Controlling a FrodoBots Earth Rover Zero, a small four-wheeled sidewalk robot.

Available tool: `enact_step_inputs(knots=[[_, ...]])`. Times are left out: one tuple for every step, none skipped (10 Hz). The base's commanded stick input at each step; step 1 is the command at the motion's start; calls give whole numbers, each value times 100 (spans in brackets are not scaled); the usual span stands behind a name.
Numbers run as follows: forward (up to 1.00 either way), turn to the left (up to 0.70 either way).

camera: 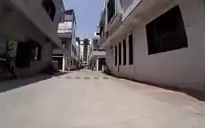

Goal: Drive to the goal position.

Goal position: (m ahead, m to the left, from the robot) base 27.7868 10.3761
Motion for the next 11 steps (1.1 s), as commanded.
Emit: enact_step_inputs(knots=[[85,0],[85,0],[85,0],[85,0],[85,0],[85,0],[85,0],[85,0],[85,0],[85,0],[85,0]])
